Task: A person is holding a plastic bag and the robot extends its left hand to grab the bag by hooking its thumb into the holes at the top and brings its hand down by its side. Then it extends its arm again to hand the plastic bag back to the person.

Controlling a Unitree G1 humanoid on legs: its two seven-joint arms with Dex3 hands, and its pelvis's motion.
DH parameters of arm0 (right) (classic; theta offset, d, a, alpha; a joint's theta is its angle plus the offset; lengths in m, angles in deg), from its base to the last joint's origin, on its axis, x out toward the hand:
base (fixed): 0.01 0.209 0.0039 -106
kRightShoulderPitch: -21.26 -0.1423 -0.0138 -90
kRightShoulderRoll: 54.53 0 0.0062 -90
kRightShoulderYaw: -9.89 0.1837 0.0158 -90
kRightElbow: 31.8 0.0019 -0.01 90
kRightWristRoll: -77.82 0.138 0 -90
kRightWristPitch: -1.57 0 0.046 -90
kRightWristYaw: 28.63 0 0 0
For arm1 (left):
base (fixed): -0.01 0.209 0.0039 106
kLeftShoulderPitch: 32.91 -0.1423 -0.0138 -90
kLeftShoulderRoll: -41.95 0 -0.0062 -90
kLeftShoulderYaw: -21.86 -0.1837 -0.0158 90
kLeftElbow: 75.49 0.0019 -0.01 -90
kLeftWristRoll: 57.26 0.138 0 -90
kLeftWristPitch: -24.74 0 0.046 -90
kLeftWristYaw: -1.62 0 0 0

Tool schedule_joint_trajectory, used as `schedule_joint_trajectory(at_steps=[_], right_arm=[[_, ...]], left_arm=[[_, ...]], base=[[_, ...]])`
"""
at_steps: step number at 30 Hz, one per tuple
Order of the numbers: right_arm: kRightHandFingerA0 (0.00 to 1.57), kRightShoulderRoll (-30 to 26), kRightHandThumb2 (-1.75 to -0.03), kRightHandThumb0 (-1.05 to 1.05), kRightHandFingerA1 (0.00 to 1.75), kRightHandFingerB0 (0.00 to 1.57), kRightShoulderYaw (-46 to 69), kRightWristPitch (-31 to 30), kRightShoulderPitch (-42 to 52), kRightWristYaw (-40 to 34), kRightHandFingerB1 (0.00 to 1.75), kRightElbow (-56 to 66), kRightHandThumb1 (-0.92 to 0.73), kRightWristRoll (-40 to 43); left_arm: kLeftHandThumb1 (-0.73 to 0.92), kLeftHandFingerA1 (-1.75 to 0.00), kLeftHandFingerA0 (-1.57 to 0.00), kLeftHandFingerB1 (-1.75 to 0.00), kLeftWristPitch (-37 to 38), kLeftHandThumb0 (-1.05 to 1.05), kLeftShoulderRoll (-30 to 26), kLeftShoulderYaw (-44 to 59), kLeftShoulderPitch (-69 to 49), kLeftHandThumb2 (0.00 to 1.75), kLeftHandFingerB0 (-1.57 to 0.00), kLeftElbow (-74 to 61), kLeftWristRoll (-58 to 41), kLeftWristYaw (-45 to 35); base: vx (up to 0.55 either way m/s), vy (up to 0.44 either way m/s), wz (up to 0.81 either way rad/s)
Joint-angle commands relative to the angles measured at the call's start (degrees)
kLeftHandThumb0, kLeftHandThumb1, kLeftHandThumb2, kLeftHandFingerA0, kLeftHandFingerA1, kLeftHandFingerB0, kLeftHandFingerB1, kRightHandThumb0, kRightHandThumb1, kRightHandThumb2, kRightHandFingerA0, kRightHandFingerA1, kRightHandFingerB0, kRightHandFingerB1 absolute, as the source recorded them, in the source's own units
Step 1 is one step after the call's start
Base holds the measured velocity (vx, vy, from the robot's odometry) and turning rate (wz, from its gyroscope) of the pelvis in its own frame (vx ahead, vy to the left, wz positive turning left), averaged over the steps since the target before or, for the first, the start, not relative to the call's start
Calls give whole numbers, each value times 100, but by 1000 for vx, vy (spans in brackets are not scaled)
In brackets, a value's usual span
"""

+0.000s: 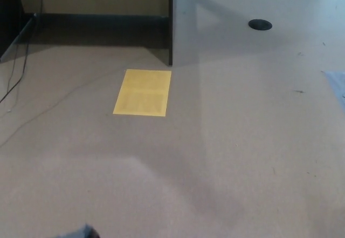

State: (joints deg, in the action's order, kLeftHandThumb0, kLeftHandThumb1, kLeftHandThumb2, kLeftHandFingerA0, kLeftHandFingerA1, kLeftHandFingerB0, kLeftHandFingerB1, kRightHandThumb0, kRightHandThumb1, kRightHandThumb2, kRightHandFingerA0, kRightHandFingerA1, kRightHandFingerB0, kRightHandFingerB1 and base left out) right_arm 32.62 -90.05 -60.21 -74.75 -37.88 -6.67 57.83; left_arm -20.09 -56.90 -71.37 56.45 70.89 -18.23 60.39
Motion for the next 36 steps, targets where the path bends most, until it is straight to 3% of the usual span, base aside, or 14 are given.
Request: schedule_joint_trajectory(at_steps=[1, 3, 4, 14, 15, 16, 17, 21, 23, 24, 25, 26, 31, 36], right_arm=[[81, -134, -88, -34, 83, 58, 48, -30, -66, -40, 60, -32, -57, 27], [83, -134, -89, -32, 83, 57, 40, -23, -120, -31, 60, -41, -56, 15], [82, -146, -60, -28, 73, 64, 29, -17, -109, -18, 45, -4, -68, 5], [83, -159, -60, -31, 69, 65, 39, -46, -111, -9, 45, -63, -69, 21], [82, -160, -88, -35, 81, 61, 48, 0, -25, -50, 61, -35, -57, 27], [83, -161, -88, -34, 81, 61, 64, 57, 30, -62, 61, -21, -56, 46], [82, -151, -60, -30, 73, 66, 81, 31, 1, -32, 45, -31, -68, 69], [83, -145, -60, -29, 71, 64, 73, -116, 27, -22, 44, 26, -68, 51], [83, -158, -60, -29, 70, 64, 90, -83, 7, -30, 44, -32, -68, 63], [83, -166, -60, -31, 69, 64, 88, -51, -8, -10, 44, -72, -68, 61], [83, -173, -60, -31, 69, 64, 88, -39, 20, -11, 44, -78, -68, 60], [81, -177, -60, -31, 71, 64, 92, -33, 49, -3, 44, -48, -68, 67], [80, -180, -61, -32, 66, 64, 89, -88, -23, 18, 44, -48, -69, 50], [83, -205, -60, -30, 66, 65, 132, -6, 178, 42, 45, 12, -68, 92]], left_arm=[[74, -155, -87, -120, 228, 0, -292, 407, 154, 83, -79, -776, -804, -571], [72, -155, -90, -120, 195, 1, -324, 537, 182, 85, -79, -1031, -900, -710], [67, -155, -93, -123, 75, 0, -361, 645, 195, 90, -81, -1337, -902, -744], [69, -155, -97, -125, -733, 1, -164, 794, 674, 83, -82, -4038, -1303, -2088], [64, -161, -94, -125, -920, -2, -100, 733, 826, 87, -80, -4360, -1123, -2154], [63, -164, -88, -127, -1098, -6, -35, 684, 993, 91, -78, -4613, -950, -2214], [67, -165, -86, -127, -1192, -8, -6, 653, 1151, 89, -77, -4724, -901, -2298], [59, -161, -107, -122, -1638, -12, 217, 513, 1733, 92, -85, -5256, -716, -2616], [67, -171, -89, -127, -1846, -7, 366, 389, 2068, 84, -79, -5443, -752, -2842], [55, -134, -120, -109, -2034, -3, 479, 220, 2498, 103, -89, -5489, -708, -3078], [55, -134, -120, -109, -2066, -3, 505, 214, 2466, 103, -89, -5527, -698, -3099], [67, -166, -93, -125, -2124, -7, 540, 153, 2619, 81, -81, -5459, -625, -3133], [64, -161, -103, -126, -2341, -8, 666, -74, 3477, 75, -81, -5105, -348, -3208], [71, -174, -90, -132, -2606, -11, 842, -258, 3979, 67, -73, -5201, -117, -3326]], base=[[0, 0, 0], [0, 0, 0], [0, 0, 0], [0, 0, 0], [0, 0, 0], [0, 0, 0], [0, 0, 0], [0, 0, 0], [0, 0, 0], [0, 0, 0], [0, 0, 0], [0, 0, 0], [0, 0, 0], [0, 0, 0]])
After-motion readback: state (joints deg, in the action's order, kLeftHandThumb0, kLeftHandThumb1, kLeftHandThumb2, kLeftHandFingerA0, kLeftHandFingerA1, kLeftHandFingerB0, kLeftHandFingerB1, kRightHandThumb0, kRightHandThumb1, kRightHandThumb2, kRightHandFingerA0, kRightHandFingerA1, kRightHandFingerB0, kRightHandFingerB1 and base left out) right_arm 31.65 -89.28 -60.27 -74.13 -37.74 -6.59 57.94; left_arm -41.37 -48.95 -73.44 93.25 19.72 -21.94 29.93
